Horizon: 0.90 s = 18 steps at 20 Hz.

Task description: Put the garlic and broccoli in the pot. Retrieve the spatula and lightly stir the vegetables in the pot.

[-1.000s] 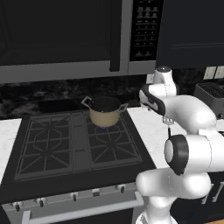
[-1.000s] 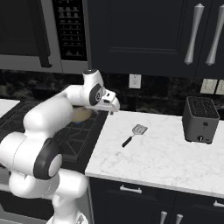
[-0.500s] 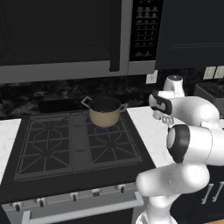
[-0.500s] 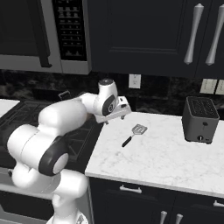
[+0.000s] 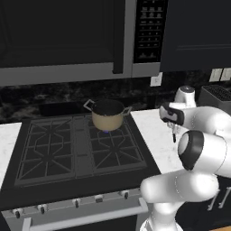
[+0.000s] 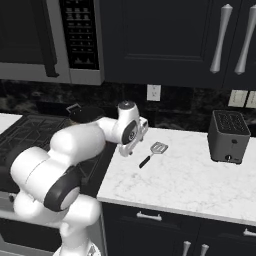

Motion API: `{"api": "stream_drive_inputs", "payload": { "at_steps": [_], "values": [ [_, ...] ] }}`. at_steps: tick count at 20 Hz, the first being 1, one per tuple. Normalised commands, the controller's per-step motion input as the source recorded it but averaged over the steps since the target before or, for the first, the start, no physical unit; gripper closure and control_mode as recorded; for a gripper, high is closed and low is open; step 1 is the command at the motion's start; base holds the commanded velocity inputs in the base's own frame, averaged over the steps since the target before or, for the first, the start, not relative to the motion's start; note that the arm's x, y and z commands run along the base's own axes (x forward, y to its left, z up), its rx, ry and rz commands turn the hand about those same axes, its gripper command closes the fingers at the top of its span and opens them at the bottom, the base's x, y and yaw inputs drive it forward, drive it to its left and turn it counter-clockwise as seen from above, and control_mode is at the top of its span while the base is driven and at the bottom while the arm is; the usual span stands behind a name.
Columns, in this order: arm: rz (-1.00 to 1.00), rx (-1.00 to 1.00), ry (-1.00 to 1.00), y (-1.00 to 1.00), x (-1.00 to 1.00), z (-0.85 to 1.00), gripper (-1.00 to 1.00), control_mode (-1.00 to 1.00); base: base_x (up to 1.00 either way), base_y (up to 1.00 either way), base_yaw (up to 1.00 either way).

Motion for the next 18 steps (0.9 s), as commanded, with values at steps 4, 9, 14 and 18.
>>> {"api": "stream_drive_inputs", "payload": {
  "at_steps": [4, 9, 14, 18],
  "values": [
    [0.71, -0.31, 0.00, -0.41, -0.45, -0.01, -1.00, -1.00, 0.00, 0.00, 0.00],
    [0.72, -0.31, 0.03, -0.22, -0.21, -0.11, -1.00, -1.00, 0.00, 0.00, 0.00],
    [0.61, -0.19, 0.01, 0.00, 0.01, -0.08, -1.00, -1.00, 0.00, 0.00, 0.00],
    [0.31, -0.22, 0.00, 0.05, 0.03, -0.10, -1.00, -1.00, 0.00, 0.00, 0.00]
  ]
}}
